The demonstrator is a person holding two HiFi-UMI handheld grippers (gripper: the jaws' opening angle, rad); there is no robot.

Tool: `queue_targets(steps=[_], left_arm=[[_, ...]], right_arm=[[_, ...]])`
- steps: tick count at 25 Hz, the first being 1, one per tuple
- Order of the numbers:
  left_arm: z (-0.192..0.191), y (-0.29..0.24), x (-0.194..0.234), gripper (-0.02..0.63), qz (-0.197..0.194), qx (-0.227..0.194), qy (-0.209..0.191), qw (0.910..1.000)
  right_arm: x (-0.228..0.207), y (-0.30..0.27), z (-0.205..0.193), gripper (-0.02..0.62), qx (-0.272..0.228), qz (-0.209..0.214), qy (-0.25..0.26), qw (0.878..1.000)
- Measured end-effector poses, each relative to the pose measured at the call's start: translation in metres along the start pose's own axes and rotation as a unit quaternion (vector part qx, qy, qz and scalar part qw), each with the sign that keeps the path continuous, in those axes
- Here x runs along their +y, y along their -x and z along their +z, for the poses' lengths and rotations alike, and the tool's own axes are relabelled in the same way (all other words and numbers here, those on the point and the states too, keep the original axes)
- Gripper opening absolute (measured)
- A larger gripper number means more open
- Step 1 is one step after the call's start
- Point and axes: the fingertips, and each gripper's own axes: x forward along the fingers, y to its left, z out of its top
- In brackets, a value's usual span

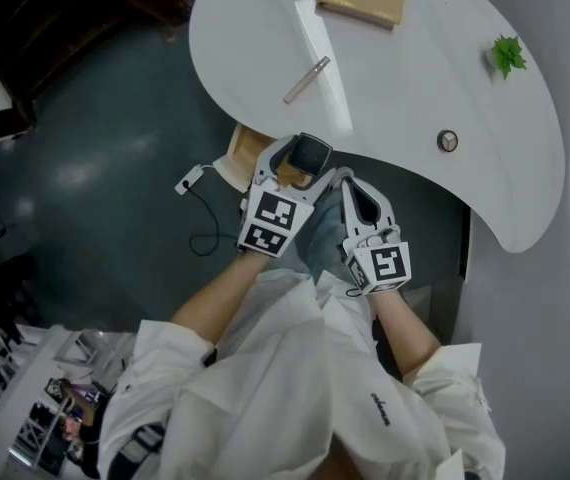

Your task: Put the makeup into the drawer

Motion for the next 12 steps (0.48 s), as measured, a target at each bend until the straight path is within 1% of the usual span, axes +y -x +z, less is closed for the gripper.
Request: queue_targets(steps=[4, 7, 10, 12], left_arm=[[-0.02, 0.016, 0.003, 0.354, -0.029, 0.009, -0.024, 0.9993], [-0.036, 0.02, 0.003, 0.354, -0.057, 0.025, -0.06, 0.9963], [-0.056, 0.022, 0.003, 0.354, -0.098, 0.046, -0.113, 0.9877], [-0.071, 0.023, 0.002, 0.354, -0.127, 0.064, -0.155, 0.9777]], right_arm=[[0.02, -0.008, -0.016, 0.017, 0.012, 0.006, 0.002, 1.0], [0.026, -0.015, -0.029, 0.017, 0.021, 0.009, 0.004, 1.0], [0.027, -0.022, -0.042, 0.017, 0.029, 0.006, 0.009, 1.0], [0.029, -0.026, -0.051, 0.017, 0.037, 0.012, 0.019, 0.999]])
